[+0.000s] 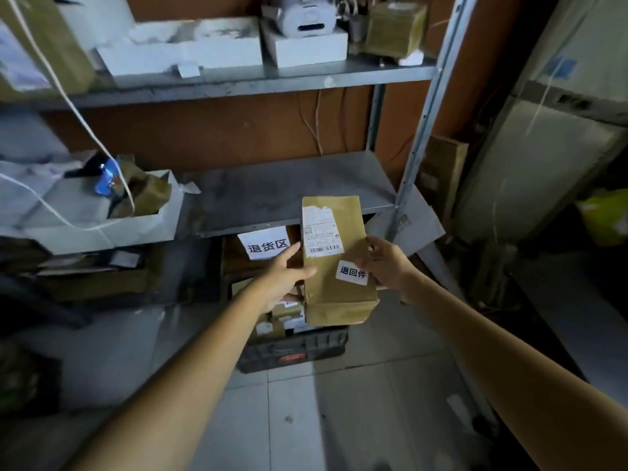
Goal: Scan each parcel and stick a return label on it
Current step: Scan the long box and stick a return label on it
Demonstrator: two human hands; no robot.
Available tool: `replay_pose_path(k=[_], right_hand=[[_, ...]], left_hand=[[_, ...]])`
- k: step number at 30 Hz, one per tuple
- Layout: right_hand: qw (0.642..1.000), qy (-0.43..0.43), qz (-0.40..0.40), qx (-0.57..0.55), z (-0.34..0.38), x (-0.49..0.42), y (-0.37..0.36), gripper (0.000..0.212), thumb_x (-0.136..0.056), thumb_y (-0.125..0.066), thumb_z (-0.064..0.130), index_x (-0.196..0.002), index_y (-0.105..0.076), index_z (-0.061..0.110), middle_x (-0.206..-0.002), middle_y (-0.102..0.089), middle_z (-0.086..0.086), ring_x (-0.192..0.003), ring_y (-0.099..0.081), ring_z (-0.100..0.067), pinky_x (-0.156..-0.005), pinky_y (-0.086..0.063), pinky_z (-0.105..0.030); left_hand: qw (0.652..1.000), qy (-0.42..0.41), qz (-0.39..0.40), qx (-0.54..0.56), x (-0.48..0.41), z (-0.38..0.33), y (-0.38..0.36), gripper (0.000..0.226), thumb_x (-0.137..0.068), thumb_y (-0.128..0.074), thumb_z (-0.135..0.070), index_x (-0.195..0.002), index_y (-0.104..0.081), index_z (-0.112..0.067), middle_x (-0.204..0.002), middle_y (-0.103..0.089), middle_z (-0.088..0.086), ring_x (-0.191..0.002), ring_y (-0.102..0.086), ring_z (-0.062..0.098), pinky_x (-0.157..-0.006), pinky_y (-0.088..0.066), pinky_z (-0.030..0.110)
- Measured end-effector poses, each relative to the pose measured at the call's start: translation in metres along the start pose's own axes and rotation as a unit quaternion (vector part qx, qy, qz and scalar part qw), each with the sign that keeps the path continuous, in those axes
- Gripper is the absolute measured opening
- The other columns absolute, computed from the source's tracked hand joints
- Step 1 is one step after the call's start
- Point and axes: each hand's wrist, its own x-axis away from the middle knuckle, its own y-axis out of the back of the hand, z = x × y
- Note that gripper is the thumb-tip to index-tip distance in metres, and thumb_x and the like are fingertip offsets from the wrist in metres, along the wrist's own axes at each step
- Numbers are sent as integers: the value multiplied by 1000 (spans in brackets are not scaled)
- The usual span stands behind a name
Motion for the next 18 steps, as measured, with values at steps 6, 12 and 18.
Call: replay_pose_path(k=[6,12,18], right_hand=[[999,-39,26,15,-34,-79,-28,60,-94,-63,5,-148,-39,14,-132,-59,-15,-113,-64,-32,-89,-57,-50],[997,-47,55,36,-98,-172,-38,57,-90,-67,5,-141,-45,17,-117,-60,-2,-88,-65,-10,-70,-62,-33],[995,-56,58,63,-163,-269,-59,59,-90,-67,15,-143,-44,23,-122,-61,0,-90,-68,-13,-72,-62,-33]], left_hand=[[999,43,-31,-10,-66,40,9,80,-86,-73,-21,-149,-28,-41,-149,-42,-8,-124,-52,21,-94,-50,56],[993,105,-48,21,-150,86,2,79,-86,-73,-18,-147,-30,-45,-140,-50,-10,-104,-62,14,-78,-55,45],[985,158,-56,51,-255,144,3,76,-87,-72,-13,-145,-33,-43,-115,-45,-17,-91,-50,-1,-78,-46,41]])
